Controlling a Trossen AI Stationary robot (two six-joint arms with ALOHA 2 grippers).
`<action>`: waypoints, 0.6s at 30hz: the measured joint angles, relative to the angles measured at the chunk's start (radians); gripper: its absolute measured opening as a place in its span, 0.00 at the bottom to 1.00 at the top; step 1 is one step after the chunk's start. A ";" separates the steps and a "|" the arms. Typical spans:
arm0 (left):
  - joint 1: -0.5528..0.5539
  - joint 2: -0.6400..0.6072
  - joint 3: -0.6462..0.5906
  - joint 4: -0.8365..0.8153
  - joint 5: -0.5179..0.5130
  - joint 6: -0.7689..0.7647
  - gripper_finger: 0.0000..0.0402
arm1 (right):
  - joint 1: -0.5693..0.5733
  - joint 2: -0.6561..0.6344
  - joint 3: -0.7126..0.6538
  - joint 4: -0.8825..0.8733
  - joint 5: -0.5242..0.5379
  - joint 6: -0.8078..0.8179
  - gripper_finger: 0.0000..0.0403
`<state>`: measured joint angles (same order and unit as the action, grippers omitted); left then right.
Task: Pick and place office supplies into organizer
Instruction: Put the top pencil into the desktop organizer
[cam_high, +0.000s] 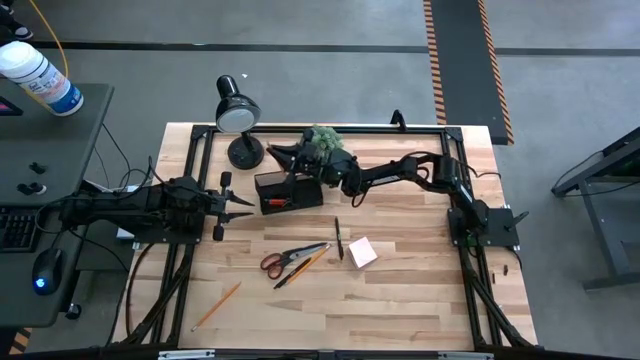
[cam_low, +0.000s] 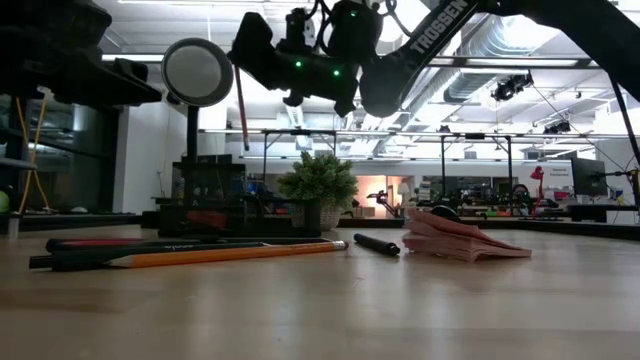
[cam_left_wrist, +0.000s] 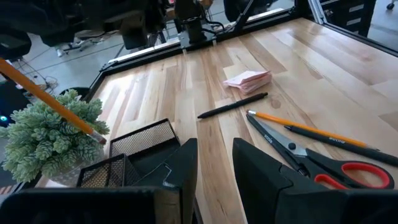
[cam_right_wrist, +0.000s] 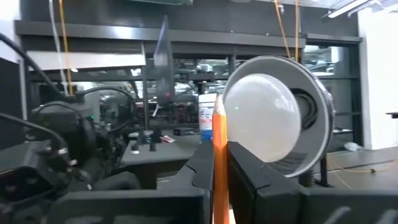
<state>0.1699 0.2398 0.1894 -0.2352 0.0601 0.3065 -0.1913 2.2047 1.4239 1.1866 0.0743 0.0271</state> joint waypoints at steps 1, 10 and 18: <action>0.000 0.000 0.000 0.000 0.000 -0.001 0.22 | 0.000 0.000 0.000 0.000 -0.009 0.006 0.04; 0.000 0.000 0.000 0.000 0.000 -0.023 0.22 | -0.008 0.030 0.022 0.020 -0.060 0.027 0.04; 0.000 0.000 0.000 -0.008 0.000 -0.026 0.22 | -0.019 0.180 0.215 -0.023 -0.122 0.062 0.04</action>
<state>0.1699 0.2398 0.1894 -0.2428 0.0601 0.2802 -0.2104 2.3850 1.6392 1.1632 -0.0481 0.0895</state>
